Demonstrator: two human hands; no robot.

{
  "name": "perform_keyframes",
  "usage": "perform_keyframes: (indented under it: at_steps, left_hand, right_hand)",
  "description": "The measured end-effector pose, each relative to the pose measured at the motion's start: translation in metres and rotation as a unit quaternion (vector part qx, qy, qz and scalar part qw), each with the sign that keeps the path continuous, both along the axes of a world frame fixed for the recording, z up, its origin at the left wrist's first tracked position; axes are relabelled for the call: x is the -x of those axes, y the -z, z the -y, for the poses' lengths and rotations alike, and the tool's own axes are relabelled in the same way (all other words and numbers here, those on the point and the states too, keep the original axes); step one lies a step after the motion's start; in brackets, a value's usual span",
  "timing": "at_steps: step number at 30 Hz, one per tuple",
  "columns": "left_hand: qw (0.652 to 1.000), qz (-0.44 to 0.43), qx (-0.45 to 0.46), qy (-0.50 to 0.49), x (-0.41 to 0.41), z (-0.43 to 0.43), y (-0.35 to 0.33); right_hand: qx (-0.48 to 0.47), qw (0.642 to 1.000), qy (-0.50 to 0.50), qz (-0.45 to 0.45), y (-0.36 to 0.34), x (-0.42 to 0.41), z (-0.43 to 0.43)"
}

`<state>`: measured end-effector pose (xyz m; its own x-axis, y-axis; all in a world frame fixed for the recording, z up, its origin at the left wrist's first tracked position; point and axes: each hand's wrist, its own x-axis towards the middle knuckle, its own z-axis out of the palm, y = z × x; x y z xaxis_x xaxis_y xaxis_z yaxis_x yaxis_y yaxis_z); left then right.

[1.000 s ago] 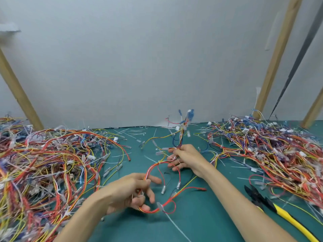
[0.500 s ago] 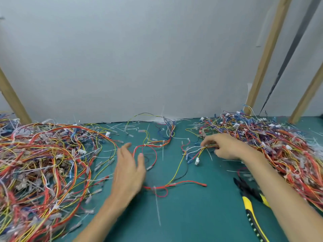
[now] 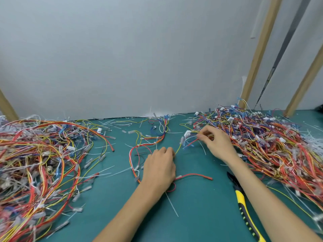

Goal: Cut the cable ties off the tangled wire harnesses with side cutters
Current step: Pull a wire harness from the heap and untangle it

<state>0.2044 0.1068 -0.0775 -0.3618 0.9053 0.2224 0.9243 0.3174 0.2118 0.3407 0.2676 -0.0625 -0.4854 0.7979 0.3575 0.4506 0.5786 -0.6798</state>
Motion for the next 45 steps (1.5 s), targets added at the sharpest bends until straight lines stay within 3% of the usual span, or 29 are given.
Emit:
perform_keyframes:
  at_steps: [5,10,15,19,20,22,25,27,30,32,34,35,37,40,43,45]
  left_hand:
    - [0.999,0.033,0.010,-0.004,0.021,0.022,-0.003]
    - [0.979,0.101,0.012,0.175,0.023,0.059,-0.010]
    - [0.928,0.221,0.097,0.283,0.011,0.073,-0.020]
    - [0.858,0.349,0.177,0.334,0.018,0.070,-0.040]
    - [0.854,0.371,0.152,0.331,0.021,0.067,-0.044]
    - [0.882,0.367,0.042,0.293,0.028,0.060,-0.051]
    - [0.951,0.211,-0.154,0.163,0.045,0.045,-0.048]
    - [0.972,0.095,-0.206,0.061,0.058,0.036,-0.043]
    - [0.992,0.027,-0.117,-0.025,0.072,0.027,-0.027]
    - [0.998,-0.015,-0.019,-0.050,0.073,0.023,-0.018]
    - [0.997,-0.059,0.013,-0.049,0.073,0.019,-0.015]
    - [0.998,-0.046,0.013,-0.036,0.074,0.016,-0.015]
    - [0.998,0.065,0.012,0.017,0.077,0.012,-0.013]
    - [0.971,0.212,0.013,0.111,0.077,0.011,-0.008]
    - [0.950,0.263,-0.005,0.167,0.081,0.012,0.000]
    - [0.935,0.307,0.001,0.180,0.085,0.012,0.002]
  right_hand:
    - [-0.027,0.993,0.112,0.028,0.011,0.005,-0.020]
    - [-0.138,0.950,0.252,0.119,0.006,0.027,-0.037]
    - [-0.219,0.893,0.257,0.296,0.008,0.048,-0.039]
    - [-0.220,0.885,0.223,0.345,-0.004,0.059,-0.023]
    - [-0.226,0.880,0.220,0.356,-0.004,0.059,-0.018]
    - [-0.226,0.866,0.212,0.392,-0.001,0.055,-0.007]
    - [-0.220,0.845,0.203,0.444,0.001,0.050,0.013]
    - [-0.240,0.845,0.205,0.431,-0.003,0.049,0.025]
    - [-0.235,0.917,0.162,0.277,-0.006,0.055,0.041]
    - [-0.065,0.983,0.094,0.147,-0.008,0.066,0.049]
    - [0.146,0.987,0.049,0.047,-0.007,0.082,0.056]
    - [0.203,0.978,0.046,0.009,-0.005,0.090,0.057]
    - [0.210,0.976,0.062,-0.013,0.001,0.101,0.053]
    - [0.143,0.985,0.061,0.070,0.007,0.113,0.045]
    - [0.127,0.983,0.048,0.126,0.010,0.114,0.040]
    - [0.144,0.983,0.017,0.109,0.011,0.112,0.036]
